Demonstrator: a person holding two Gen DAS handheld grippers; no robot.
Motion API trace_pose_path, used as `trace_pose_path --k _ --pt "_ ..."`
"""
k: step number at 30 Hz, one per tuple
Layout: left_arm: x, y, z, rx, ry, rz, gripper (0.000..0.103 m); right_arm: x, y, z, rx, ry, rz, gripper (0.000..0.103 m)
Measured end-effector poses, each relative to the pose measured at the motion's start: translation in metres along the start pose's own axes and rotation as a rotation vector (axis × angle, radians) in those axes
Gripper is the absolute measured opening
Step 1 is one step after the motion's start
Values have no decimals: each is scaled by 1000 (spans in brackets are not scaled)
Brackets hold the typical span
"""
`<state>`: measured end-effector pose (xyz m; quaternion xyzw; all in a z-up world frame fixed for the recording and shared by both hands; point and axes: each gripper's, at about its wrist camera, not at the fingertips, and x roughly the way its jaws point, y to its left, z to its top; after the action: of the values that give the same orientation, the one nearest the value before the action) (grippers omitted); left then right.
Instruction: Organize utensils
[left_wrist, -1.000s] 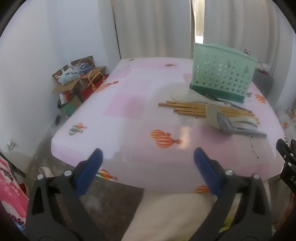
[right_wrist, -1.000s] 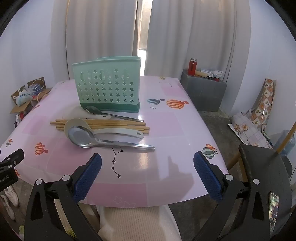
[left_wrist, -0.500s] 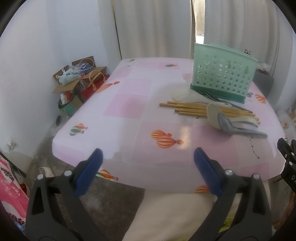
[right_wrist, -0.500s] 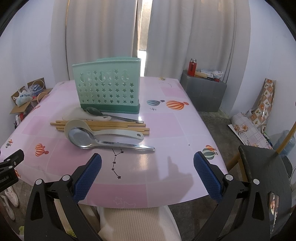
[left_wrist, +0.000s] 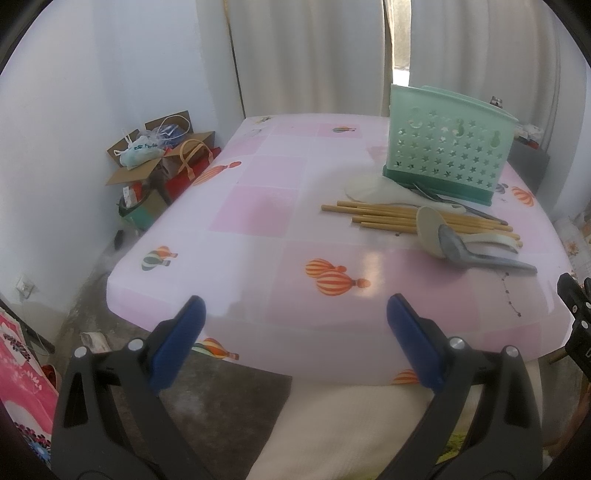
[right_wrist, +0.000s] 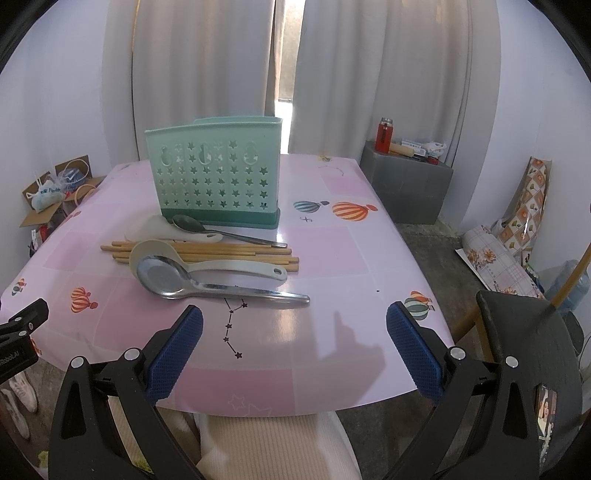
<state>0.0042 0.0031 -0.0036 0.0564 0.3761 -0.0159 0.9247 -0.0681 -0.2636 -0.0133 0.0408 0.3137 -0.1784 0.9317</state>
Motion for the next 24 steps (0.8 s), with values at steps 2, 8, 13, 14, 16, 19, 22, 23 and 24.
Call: trace_pose_path --k 2,8,13,14,16,19,22,23,24 --pt "0 0 0 1 0 0 95 0 0 0 0 -1 0 97" --pt "0 1 0 -1 2 0 95 0 0 0 0 -1 -1 97" --pt "-1 6 -2 -7 3 2 95 0 0 -1 0 -1 0 97" --pt "0 6 -2 -7 4 1 95 0 0 -1 0 -2 0 97" --pt "-1 7 -3 -7 6 2 95 0 0 0 0 0 0 97" --pt "-1 7 -3 -8 9 4 95 0 1 0 -1 0 0 97" --pt "-1 6 -3 -8 10 5 95 -1 1 -1 0 -2 0 97" --pt "-1 6 -2 -8 10 5 95 -1 1 -1 0 -1 -1 97" --pt "-1 7 -3 -8 10 6 95 0 1 0 0 0 0 97"
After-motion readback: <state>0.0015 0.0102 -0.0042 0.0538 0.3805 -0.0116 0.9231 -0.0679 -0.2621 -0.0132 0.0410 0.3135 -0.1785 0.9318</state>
